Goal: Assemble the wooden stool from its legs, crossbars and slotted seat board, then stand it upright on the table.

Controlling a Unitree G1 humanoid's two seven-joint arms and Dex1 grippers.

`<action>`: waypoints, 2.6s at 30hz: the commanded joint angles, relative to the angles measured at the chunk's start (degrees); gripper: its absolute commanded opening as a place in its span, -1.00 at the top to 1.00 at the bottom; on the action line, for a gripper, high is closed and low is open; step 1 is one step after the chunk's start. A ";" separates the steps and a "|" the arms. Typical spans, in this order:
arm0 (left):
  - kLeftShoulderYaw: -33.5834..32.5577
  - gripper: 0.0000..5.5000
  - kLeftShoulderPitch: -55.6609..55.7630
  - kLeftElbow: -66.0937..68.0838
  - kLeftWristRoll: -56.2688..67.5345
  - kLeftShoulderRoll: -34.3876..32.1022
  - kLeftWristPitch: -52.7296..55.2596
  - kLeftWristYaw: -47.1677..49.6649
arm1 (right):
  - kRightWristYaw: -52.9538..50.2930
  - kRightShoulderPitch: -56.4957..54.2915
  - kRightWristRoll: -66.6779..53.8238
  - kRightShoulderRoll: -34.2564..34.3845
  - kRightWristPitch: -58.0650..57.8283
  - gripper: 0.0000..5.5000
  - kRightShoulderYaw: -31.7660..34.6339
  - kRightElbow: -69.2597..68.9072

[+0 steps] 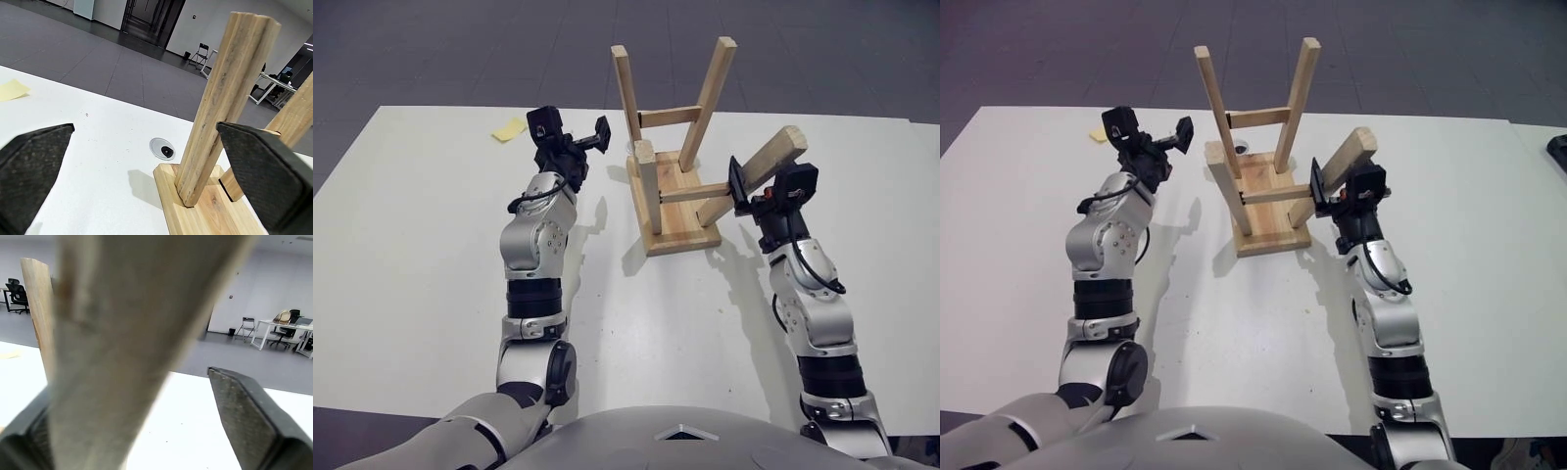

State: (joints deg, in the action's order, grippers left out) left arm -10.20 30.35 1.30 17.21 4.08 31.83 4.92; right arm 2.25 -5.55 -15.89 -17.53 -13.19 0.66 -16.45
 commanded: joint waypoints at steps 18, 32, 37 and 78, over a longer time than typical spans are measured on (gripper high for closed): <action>-7.33 -0.96 0.83 5.50 0.46 -0.45 -9.30 5.24 | -1.67 -33.72 -29.92 -3.62 -11.32 -0.95 22.21 -0.83; -0.67 -0.96 -2.85 4.67 -0.51 0.91 -4.70 2.32 | 2.64 -15.52 -14.50 11.10 1.55 -0.95 7.13 9.19; -11.26 -0.96 -3.87 2.72 -2.19 1.30 -14.72 15.83 | -3.87 -21.57 -20.16 9.23 4.24 -0.95 19.56 8.18; 27.34 -0.96 -14.96 -22.10 -16.10 -9.23 -6.99 -12.45 | -1.55 -0.67 6.93 10.48 -3.27 -0.95 -2.78 -5.23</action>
State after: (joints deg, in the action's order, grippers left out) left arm -0.25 14.48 -19.21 0.68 -3.28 27.36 5.65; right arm -12.45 -6.35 -5.45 -7.42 -18.73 12.96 -13.26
